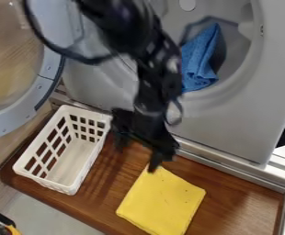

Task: Move the yellow cloth in the white basket

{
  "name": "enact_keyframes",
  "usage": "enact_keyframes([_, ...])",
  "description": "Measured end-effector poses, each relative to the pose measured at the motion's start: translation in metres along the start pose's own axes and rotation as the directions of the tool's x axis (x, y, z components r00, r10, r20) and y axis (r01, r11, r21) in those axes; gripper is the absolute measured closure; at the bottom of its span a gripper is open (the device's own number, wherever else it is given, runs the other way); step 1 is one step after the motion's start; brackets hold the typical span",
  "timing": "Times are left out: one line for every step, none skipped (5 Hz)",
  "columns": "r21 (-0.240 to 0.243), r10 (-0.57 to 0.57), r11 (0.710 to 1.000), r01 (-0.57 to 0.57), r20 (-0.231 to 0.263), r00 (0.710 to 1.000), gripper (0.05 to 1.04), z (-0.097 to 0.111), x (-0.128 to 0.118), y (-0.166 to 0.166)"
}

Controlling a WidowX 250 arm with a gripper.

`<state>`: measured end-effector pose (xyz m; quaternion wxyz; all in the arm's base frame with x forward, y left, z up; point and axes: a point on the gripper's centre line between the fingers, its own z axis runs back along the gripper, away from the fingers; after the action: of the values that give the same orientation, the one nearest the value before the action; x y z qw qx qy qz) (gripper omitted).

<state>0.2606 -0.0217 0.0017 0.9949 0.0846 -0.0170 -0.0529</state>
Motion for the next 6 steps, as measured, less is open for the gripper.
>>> enact_keyframes([-0.004, -0.019, 1.0, 0.02, 0.018, 1.0, 0.083, -0.034, 0.0, -0.017])
enact_keyframes([0.03, -0.027, 0.999, 0.026, 0.04, 0.999, 0.083, -0.07, 0.003, -0.023])
enact_keyframes([-0.008, -0.034, 0.999, 0.035, 0.093, 0.995, 0.083, -0.073, 0.01, -0.029])
enact_keyframes([-0.05, -0.017, 0.999, 0.022, 0.095, 0.995, 0.138, -0.075, 0.011, -0.03])
enact_keyframes([-0.085, -0.009, 0.996, 0.017, 0.092, 0.996, 0.417, -0.075, 0.011, -0.032])
enact_keyframes([-0.091, -0.015, 0.996, 0.022, 0.076, 0.997, 0.698, -0.074, 0.008, -0.032])
